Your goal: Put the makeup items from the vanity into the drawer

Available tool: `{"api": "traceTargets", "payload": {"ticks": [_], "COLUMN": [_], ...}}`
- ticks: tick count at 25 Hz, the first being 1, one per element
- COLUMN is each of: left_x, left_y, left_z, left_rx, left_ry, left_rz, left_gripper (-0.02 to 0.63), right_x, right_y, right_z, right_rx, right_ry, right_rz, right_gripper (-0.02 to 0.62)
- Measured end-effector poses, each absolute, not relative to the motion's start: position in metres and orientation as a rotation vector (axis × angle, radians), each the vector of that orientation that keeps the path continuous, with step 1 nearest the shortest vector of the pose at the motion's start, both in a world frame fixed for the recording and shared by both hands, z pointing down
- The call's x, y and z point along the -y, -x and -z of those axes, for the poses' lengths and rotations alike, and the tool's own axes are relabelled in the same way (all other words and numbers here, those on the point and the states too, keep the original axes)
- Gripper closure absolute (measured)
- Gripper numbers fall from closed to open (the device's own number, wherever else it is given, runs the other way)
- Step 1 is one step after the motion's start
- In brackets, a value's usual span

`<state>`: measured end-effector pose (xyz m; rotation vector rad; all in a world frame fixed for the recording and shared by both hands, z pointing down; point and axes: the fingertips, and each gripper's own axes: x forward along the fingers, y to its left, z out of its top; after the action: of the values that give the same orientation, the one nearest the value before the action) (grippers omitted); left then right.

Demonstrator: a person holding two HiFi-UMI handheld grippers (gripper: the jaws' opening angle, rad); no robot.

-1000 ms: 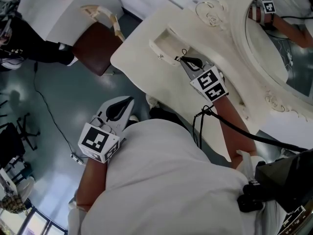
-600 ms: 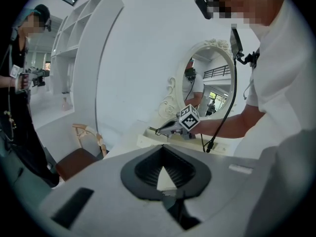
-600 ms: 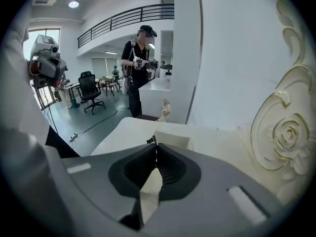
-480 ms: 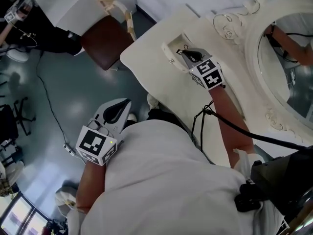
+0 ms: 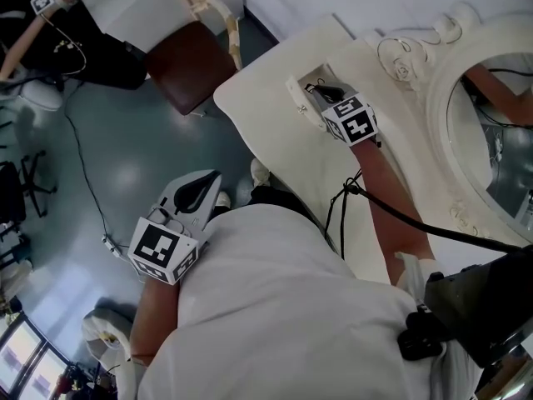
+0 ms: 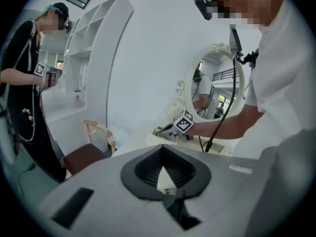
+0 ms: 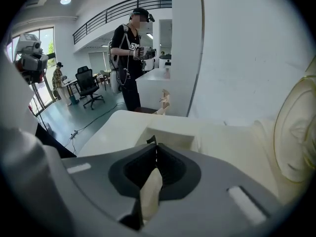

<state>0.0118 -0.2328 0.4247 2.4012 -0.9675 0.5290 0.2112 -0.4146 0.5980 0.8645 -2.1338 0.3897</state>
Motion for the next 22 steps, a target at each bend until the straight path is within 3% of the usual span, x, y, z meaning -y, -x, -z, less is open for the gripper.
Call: {"api": "traceTargets", "payload": {"ticks": [22], "left_x": [0.24], "left_y": [0.006], "left_z": [-0.428], "left_rx": [0.988], "left_ry": [-2.358], "left_rz": [-0.504], "left_gripper": [0.604], "right_x": [0.425], "right_y": [-0.204], "right_z": [-0.632], "right_rx": [2.011], "right_ry": [-0.766], "right_rz": [-0.443], "right_gripper": [0.575]}}
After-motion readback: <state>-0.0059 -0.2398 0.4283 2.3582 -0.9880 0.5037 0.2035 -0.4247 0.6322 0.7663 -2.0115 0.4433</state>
